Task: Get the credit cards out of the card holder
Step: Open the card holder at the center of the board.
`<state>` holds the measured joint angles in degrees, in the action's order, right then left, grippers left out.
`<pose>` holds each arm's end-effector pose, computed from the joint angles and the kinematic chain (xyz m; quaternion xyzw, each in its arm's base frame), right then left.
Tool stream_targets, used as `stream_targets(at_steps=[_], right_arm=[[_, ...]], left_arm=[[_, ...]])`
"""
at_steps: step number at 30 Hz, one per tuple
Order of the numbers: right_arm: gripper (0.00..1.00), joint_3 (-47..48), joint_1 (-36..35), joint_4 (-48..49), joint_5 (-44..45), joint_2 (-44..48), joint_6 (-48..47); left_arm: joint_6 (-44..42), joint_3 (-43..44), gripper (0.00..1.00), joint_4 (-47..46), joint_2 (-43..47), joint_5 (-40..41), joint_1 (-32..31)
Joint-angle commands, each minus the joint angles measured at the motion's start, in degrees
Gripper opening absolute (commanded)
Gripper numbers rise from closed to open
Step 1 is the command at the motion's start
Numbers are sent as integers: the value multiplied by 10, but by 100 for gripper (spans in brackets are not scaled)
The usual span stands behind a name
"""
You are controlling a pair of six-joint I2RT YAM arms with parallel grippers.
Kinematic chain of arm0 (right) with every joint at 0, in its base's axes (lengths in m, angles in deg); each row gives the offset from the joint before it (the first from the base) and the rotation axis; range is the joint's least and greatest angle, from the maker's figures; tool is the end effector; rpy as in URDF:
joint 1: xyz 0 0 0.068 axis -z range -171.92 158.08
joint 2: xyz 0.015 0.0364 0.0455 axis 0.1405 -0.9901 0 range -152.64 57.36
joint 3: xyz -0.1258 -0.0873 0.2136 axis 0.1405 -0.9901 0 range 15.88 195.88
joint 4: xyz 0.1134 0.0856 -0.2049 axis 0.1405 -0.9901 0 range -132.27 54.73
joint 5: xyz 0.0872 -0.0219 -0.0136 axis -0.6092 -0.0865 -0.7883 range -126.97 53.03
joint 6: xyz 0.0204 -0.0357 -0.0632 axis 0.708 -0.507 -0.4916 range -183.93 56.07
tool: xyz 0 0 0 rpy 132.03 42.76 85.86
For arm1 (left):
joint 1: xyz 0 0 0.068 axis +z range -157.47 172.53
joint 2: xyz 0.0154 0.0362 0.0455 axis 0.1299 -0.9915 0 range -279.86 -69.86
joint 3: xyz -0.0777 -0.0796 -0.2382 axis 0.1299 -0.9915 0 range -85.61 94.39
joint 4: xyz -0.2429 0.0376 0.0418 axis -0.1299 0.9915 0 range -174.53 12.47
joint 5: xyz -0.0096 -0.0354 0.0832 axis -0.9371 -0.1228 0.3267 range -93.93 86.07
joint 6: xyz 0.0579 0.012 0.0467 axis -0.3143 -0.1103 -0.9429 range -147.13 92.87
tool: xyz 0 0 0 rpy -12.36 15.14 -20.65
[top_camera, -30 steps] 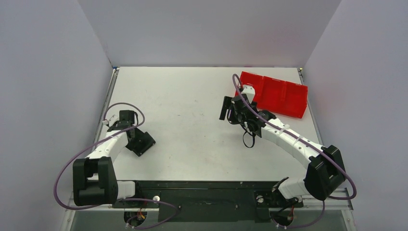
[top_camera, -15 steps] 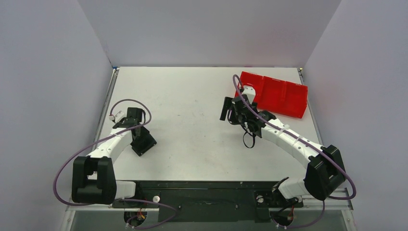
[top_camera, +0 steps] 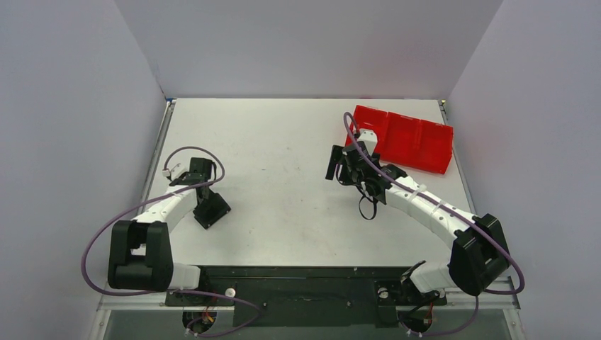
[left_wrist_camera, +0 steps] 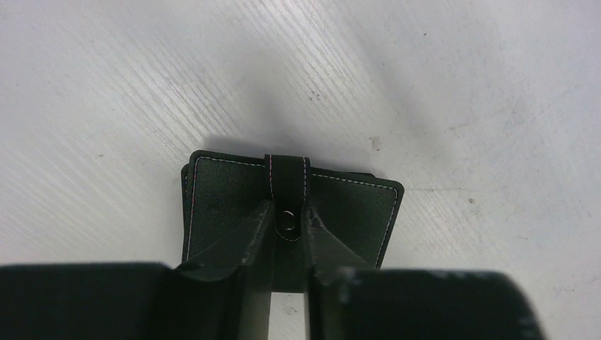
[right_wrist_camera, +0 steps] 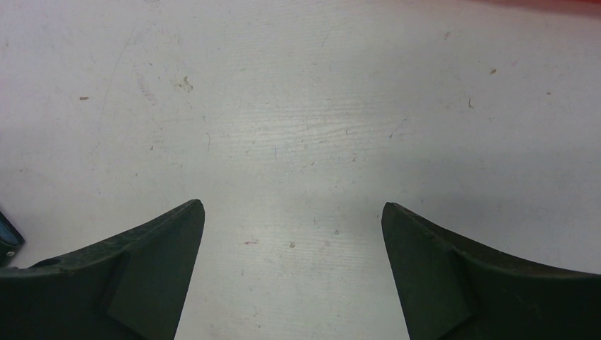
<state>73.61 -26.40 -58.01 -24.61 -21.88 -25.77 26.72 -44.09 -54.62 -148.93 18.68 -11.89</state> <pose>0.2615 0.1632 0.2384 0.0712 0.9142 0.1489 0.3701 0.2444 0.0057 0.1462 -0.4368 0.8576 0.0747 0.2610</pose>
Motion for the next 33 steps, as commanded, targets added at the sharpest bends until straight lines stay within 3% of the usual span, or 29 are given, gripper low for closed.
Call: stream_targets(at_steps=[1,2,9,15,21,26,33], right_arm=[[92,-10,3,19,-1,22,3],[92,-13,4,20,-3,22,4],[91,-25,2,28,-18,19,10],[91,-32,-13,30,-21,16,15],[91,-40,-52,37,-18,5,27],[91,-47,-98,57,-24,-19,44],[91,-33,-152,81,-36,-66,51]], left_arm=[[13,-8,7,-24,-2,-27,-10],[16,-11,0,-22,4,-32,-18],[113,-10,0,15,28,-57,-83],[243,6,0,34,45,-65,-200],[348,22,0,24,39,-82,-273],[386,24,0,8,47,-96,-286],[305,22,0,35,72,-92,-220]])
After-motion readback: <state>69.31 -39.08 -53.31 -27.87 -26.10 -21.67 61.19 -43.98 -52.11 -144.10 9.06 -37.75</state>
